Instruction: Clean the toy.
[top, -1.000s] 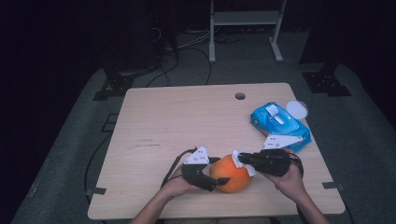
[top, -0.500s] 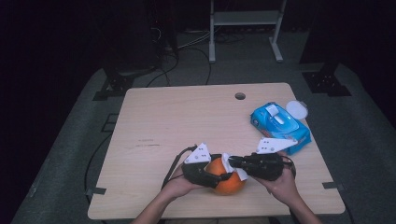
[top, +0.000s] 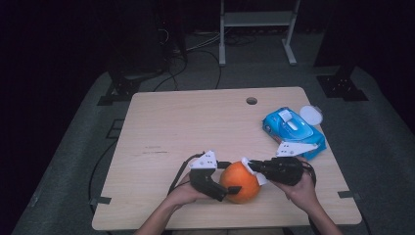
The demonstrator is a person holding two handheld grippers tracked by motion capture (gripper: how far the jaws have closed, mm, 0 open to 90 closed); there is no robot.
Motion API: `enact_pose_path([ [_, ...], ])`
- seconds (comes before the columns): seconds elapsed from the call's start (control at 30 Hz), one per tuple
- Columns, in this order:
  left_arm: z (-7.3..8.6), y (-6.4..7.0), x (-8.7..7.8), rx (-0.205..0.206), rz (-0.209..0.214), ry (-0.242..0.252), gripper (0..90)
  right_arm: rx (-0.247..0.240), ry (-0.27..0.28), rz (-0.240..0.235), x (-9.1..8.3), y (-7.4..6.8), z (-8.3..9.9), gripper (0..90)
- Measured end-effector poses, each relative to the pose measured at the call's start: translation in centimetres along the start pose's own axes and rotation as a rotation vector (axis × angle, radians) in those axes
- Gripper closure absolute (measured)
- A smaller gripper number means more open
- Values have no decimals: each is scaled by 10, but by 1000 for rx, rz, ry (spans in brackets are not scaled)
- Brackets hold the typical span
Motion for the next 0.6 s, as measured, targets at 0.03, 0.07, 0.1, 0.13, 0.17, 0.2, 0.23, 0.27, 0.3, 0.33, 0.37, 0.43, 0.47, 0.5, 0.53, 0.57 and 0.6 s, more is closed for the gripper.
enact_pose_path([
  [0.03, 1, -2, 0, -3, -8, 2, 118, 2, 1, 2, -1, 2, 1, 833],
  [0.07, 3, -6, 2, -9, -27, -10, 104, 5, 2, 4, -1, 2, 1, 834],
  [0.1, 7, -9, 5, -16, -43, -26, 80, 7, 2, 6, -1, 3, 1, 833],
  [0.13, 11, -11, 8, -28, -42, -32, 51, 9, 1, 7, -1, 3, 1, 833],
  [0.17, 13, -11, 11, -42, -35, -27, 39, 10, 1, 5, 0, 3, 1, 833],
  [0.2, 14, -11, 13, -47, -37, -28, 37, 10, -1, 5, 0, 4, 1, 833],
  [0.23, 14, -11, 13, -43, -44, -31, 50, 11, -1, 6, 0, 4, 2, 833],
  [0.27, 12, -10, 12, -29, -62, -27, 113, 11, -1, 10, 0, 4, 2, 833],
  [0.3, 9, -9, 10, -23, -81, -29, 181, 9, 1, 24, 0, 5, 1, 838],
  [0.33, 6, -7, 7, -15, -91, -32, 235, 7, 9, 34, -2, 5, 0, 840],
  [0.37, 2, -6, 5, 2, -105, -32, 263, 7, 18, 37, -3, 5, -2, 842],
  [0.43, -4, -4, -2, 25, -130, -22, 287, -7, 33, 43, -5, 2, -6, 844],
  [0.47, -7, -4, -6, 25, -129, -20, 287, -10, 37, 44, -6, 2, -7, 844],
  [0.5, -8, -4, -8, 24, -136, -23, 287, -5, 45, 38, -6, 1, -9, 845],
  [0.53, -7, -4, -8, 29, -152, -31, 288, -2, 51, 35, -5, -1, -10, 845],
  [0.57, -5, -5, -7, 39, -174, -54, 288, -5, 51, 34, -4, -2, -11, 845],
  [0.6, -2, -6, -4, 46, -194, -75, 287, -9, 48, 27, -3, -5, -11, 845],
])
Point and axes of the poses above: each handheld gripper's, and its own axes: x roughly forward along the jaws, z roughly out of its underside, y roughly to its right, the point moved 8 cm from there along x, roughly forward along the jaws, and after that the axes turned 7 degrees about -x, right-handed, at the moved point
